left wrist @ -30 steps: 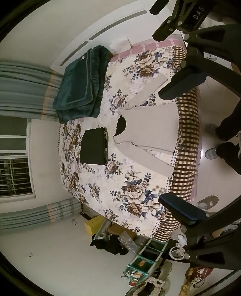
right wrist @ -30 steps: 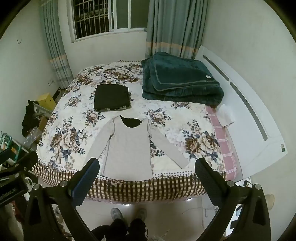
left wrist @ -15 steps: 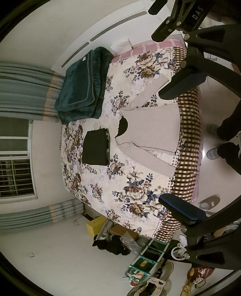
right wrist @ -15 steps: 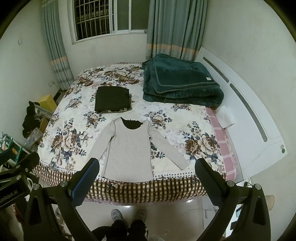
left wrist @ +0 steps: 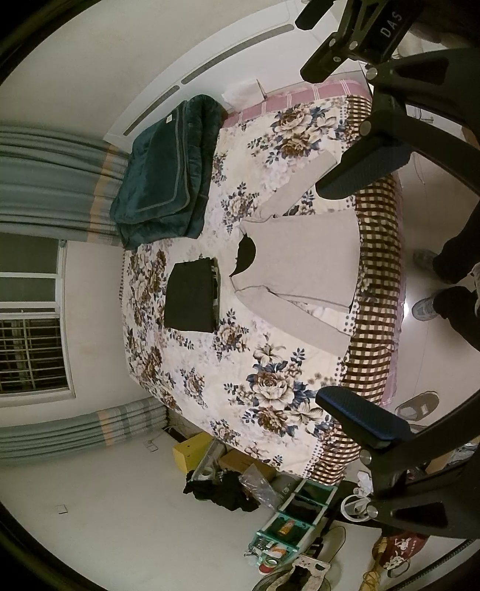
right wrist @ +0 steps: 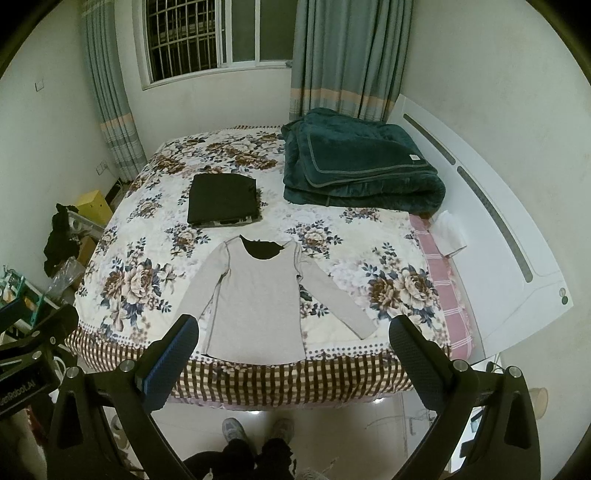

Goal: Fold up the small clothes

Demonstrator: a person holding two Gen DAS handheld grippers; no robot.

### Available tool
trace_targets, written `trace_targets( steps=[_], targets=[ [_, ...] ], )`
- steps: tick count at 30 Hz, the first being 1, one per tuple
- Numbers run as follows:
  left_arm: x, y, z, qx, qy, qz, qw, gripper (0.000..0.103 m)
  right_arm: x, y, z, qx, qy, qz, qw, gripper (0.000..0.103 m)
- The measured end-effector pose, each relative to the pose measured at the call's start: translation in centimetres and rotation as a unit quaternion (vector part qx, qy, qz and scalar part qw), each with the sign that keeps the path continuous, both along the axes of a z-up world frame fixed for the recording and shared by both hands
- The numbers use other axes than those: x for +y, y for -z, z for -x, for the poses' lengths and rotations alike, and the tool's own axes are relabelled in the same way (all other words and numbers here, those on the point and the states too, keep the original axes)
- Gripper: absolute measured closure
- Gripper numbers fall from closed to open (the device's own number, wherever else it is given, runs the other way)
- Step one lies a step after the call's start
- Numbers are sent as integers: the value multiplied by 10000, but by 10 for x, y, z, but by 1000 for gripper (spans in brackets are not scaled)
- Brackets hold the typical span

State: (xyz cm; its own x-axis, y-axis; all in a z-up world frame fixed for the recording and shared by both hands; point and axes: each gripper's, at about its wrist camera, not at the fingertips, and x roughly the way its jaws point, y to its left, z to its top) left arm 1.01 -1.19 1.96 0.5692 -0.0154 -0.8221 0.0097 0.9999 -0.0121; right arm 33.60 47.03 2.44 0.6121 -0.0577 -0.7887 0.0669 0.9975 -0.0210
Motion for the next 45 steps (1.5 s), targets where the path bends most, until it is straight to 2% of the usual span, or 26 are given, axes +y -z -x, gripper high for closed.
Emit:
trace_targets(
  steps=[17,20,21,29,35,45],
  targets=[
    [-3,-4,-2,-17,2,15,10000,0,0,1,1,-13,4,-1,10000,0],
    [-3,-4,-2,-18,0,19,10000,0,2,-3,0,-23,5,-5,10000,0],
    [-3,-4,-2,-22,1,14,10000,0,2,-14,-4,-22,1,-5,10000,0],
    [-5,-9,-5,-41,9,21,10000,0,3,-18,-6,-34,6,-21,10000,0],
    [-14,-18,-15,-58,23,28,10000,0,1,-15,-3,-37,3,-17,10000,0],
    [-12,-18,-12,-77,21,32,10000,0,1,-16,-3,-44,-4,-27,10000,0]
  ],
)
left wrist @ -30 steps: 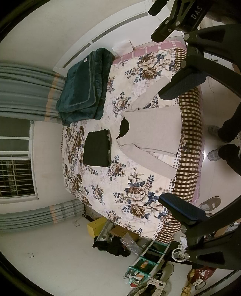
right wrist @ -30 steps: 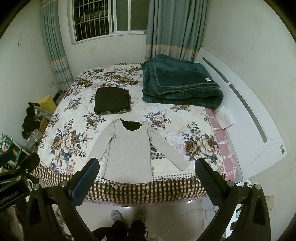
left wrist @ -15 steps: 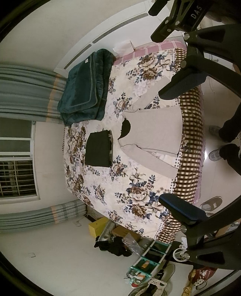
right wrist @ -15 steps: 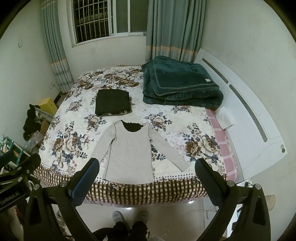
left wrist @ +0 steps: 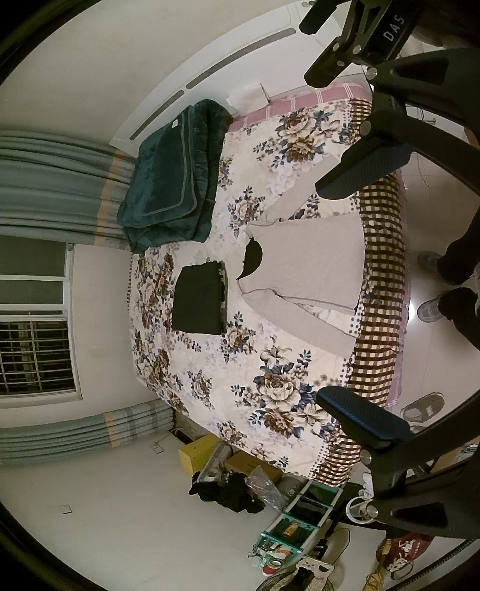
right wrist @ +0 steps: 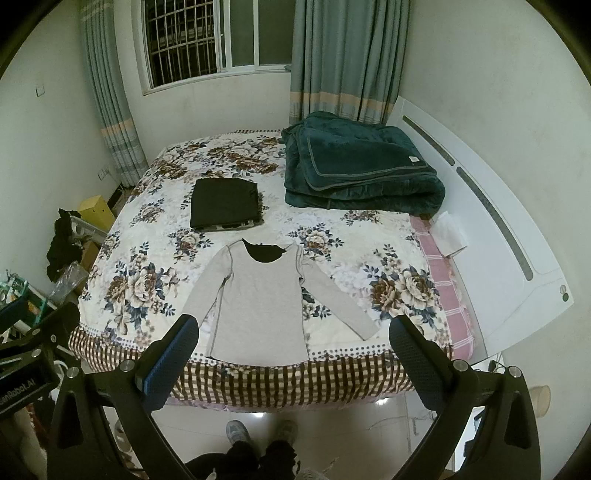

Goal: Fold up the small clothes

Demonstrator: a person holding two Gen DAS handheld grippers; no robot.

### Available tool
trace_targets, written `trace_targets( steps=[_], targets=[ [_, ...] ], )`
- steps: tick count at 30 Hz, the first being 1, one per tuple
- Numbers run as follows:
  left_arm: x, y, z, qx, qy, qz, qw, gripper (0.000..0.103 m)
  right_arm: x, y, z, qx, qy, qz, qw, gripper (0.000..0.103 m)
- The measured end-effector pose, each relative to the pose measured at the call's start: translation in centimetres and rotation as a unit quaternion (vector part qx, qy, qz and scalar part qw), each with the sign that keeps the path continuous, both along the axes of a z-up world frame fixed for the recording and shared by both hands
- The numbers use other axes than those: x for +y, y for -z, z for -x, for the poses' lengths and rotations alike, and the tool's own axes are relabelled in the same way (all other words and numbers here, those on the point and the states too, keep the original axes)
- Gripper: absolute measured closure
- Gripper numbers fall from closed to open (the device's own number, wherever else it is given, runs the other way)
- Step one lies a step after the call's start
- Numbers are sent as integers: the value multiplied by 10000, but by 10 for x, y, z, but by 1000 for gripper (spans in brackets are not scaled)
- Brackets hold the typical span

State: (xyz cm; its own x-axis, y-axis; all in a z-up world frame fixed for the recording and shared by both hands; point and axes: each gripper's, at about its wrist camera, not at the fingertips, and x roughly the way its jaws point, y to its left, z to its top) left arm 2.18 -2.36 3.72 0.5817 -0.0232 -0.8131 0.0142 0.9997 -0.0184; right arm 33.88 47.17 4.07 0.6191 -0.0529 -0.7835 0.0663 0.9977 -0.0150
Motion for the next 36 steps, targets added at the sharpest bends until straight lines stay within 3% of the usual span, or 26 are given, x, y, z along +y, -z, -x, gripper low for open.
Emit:
trace_targets(
  steps=[7,9,13,18,22,27,30,36],
  targets=[
    [-2,-2,-1,-21,-1,6,10000,0,-1,2,1,-15,4,-5,10000,0],
    [-3,-3,-5,-6,9,14,10000,0,4,-17,-4,-8,13,-10,10000,0],
    [-4,-7,-13,7,33,-8,10000,0,4,-22,-9,21,64,-47,10000,0],
    [3,7,-39,-340,-97,-172,9992,0,-7,0,-32,222,426,-250,9985,0],
    [10,50,-74,-507,-208,-418,9976,0,-36,63,-55,507,1016,-428,9926,0],
    [5,130,-121,-158,-238,-509,9983,0,-98,154,-92,995,1742,-668,9774,0],
    [-8,180,-151,96,-360,-564,9977,0,-155,225,-113,1344,2187,-989,9614,0],
    [-46,278,-202,591,-614,-932,9920,0,-282,390,-154,1869,3013,-1831,9169,0]
  ],
)
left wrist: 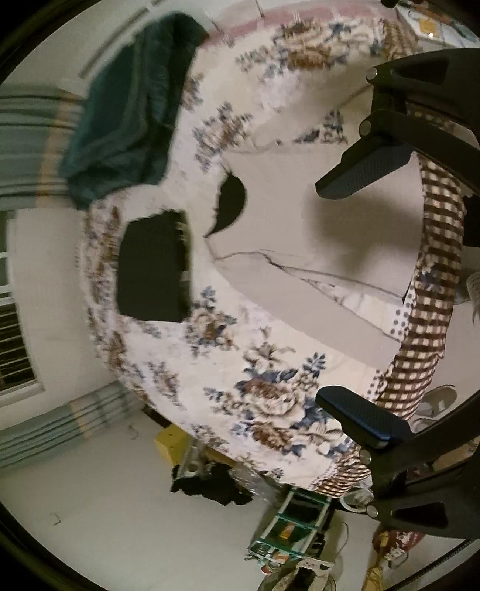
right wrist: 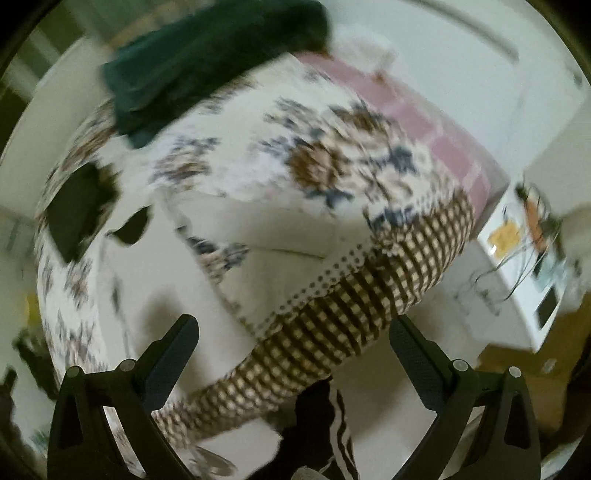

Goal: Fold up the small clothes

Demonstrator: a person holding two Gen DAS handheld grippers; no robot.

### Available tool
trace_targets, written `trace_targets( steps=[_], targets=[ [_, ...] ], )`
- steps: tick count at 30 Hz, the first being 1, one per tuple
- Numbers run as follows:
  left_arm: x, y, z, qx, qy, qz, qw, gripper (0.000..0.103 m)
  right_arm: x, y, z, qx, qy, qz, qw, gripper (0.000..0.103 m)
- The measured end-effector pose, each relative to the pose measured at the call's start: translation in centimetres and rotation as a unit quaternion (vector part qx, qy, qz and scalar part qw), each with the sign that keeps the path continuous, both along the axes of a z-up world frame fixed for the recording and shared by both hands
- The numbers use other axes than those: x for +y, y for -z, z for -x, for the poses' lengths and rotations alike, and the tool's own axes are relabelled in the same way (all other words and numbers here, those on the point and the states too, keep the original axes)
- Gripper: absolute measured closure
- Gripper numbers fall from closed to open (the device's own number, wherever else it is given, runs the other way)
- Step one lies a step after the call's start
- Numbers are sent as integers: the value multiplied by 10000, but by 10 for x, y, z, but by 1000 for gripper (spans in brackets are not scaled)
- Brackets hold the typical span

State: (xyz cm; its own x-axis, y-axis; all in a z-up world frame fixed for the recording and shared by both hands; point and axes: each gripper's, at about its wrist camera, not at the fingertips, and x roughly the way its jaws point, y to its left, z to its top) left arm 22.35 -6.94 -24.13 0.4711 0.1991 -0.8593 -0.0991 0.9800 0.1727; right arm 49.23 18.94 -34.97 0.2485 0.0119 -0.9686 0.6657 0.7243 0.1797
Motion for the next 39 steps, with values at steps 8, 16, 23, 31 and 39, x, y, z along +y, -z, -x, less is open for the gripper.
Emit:
trace_targets(
  steps=[8,16,23,31,39],
  targets=[
    [-40,153,-45,895,-152,-270,9955,0,-94,210,-56,474,556,-658,9952,6],
    [-56,253,-82,1313,-275,-449,9899,0,-107,339,-84,372,901,-1666,9812,38],
    [-66,265,-97,1346,-179,-426,9898,0,-100,327,-87,27,711,-1285,9892,100],
    [-77,261,-103,1310,-42,-271,9910,0,-150,296,-87,-31,1260,-775,9890,100],
    [-83,269,-101,1393,65,-152,9901,0,-180,317,-68,102,1964,-1479,9693,38]
  ],
)
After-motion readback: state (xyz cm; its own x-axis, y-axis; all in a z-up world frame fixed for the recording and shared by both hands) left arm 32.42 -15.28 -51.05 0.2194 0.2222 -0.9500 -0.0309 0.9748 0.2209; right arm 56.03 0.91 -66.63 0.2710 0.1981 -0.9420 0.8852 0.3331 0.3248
